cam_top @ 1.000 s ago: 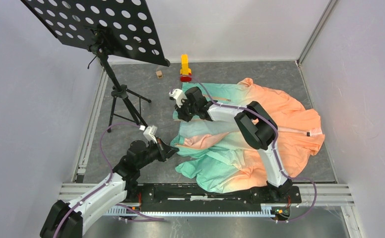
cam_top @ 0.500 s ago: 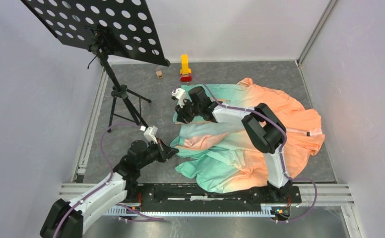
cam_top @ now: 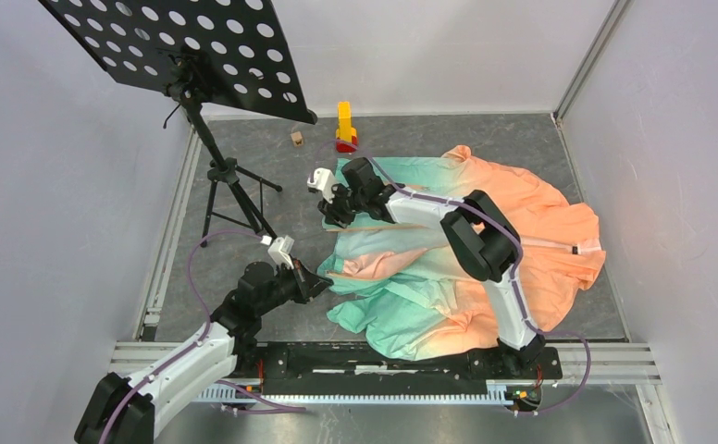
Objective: Zip up the jacket
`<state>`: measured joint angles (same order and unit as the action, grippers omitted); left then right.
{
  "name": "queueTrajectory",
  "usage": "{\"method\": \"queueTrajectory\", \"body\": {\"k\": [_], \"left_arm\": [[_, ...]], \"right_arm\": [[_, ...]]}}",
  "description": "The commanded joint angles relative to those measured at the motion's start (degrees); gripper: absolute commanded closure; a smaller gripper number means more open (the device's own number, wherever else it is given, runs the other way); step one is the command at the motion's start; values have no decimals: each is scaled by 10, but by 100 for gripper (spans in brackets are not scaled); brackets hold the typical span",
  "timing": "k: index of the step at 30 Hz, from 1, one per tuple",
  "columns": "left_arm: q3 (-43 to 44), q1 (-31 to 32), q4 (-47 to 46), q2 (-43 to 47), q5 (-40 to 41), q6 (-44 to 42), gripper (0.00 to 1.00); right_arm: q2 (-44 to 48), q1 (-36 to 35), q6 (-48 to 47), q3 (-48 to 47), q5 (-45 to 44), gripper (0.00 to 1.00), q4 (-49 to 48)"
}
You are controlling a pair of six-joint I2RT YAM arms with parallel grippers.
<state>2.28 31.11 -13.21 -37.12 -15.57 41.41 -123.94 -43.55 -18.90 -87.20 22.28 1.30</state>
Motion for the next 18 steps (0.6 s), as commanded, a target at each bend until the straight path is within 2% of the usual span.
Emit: {"method": "queueTrajectory", "body": {"k": [1,5,12,15,18], "left_arm": [[12,0,-7,3,-8,9,98],[13,0,-7,4,-9,9,98],[12,0,-8,3,-7,8,98],[12,0,-8,3,-4,6,98],[15,0,-8,2,1,2,98]], "right_arm": [[-29,-12,-32,-38,0,56,16],[-41,-15,-31,-38,-1,57,18],[-35,-16,-7,-32,-2,80,6],[-13,-15,7,-26,13,93,-5],[12,-11,21,-26,23,99,1]]}}
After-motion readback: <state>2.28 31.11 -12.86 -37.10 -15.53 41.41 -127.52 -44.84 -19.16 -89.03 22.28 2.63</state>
